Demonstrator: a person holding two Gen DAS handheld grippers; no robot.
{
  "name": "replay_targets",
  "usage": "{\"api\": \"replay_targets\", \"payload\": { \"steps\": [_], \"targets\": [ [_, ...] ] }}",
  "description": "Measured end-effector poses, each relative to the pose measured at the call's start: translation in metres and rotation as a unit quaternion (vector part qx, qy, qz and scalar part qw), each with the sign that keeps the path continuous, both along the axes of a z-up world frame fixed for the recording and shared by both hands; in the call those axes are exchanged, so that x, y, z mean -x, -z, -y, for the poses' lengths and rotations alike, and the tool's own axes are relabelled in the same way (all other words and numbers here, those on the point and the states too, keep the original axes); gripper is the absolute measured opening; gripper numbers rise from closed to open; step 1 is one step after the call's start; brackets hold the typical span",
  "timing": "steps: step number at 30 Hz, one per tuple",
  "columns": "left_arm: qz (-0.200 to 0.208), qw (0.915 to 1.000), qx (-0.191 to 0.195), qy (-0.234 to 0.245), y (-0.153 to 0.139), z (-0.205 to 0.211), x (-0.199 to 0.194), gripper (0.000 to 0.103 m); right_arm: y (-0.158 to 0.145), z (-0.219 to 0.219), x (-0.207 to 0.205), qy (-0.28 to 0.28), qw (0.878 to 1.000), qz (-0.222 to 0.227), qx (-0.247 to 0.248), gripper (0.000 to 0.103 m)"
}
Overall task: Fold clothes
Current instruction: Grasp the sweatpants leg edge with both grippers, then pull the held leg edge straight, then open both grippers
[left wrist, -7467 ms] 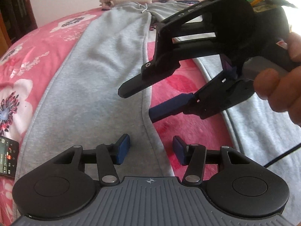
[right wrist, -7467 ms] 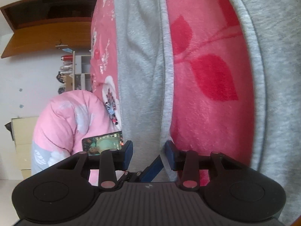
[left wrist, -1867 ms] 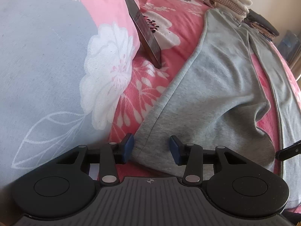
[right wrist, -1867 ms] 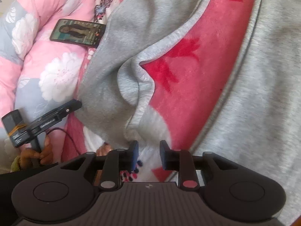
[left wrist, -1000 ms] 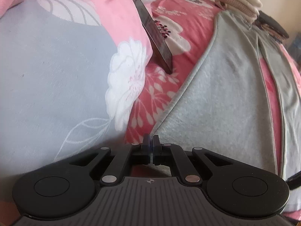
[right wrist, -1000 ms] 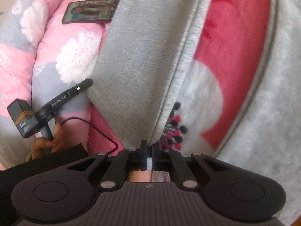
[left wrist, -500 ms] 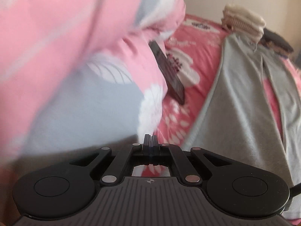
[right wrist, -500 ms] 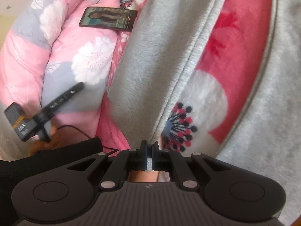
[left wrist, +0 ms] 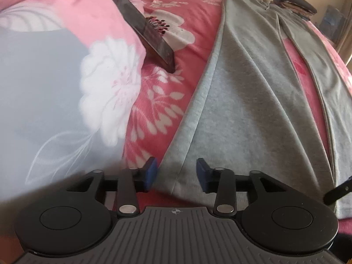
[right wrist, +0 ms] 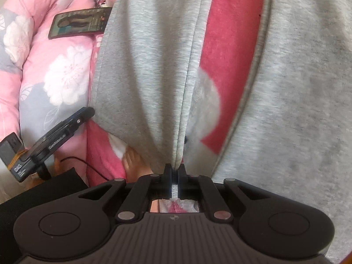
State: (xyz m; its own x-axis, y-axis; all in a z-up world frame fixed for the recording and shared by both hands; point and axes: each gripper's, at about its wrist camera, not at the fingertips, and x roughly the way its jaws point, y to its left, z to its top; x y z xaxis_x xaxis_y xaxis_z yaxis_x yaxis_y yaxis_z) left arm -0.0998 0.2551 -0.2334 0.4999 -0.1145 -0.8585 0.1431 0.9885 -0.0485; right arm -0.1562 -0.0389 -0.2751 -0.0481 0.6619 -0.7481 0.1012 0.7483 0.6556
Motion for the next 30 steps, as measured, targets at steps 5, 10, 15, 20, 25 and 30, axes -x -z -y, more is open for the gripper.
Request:
{"api": "replay_targets", "payload": {
  "steps": [5,10,15,20,25,30],
  "targets": [
    [-0.015,0.9997,-0.003,0.017,0.014,0.004,-0.008,0.050,-0.001,-0.004,-0.003,-0.017,1.000,0.009,0.001,0.005],
    [0.014,0.9990,-0.031,0.029,0.010,0.013,0.001,0.006,0.004,0.001,-0.001,-0.015,1.000,0.005,0.004,0.005],
    [0.056,0.9985,-0.002,-0.002,-0.035,-0.002,0.016,0.004,-0.014,-0.002,0.001,-0.026,0.999,0.037,-0.001,0.005],
    [0.063,0.9957,0.049,-0.046,-0.077,-0.032,0.014,0.004,-0.048,-0.020,0.000,-0.061,0.993,0.097,-0.003,0.005],
    [0.041,0.9986,0.004,-0.034,-0.067,-0.029,0.007,0.004,-0.061,-0.032,0.006,-0.075,0.990,0.118,-0.010,0.005],
    [0.019,0.9993,-0.010,-0.030,-0.052,-0.025,0.009,0.004,-0.048,-0.033,0.007,-0.065,0.994,0.091,0.013,0.005]
  ]
}}
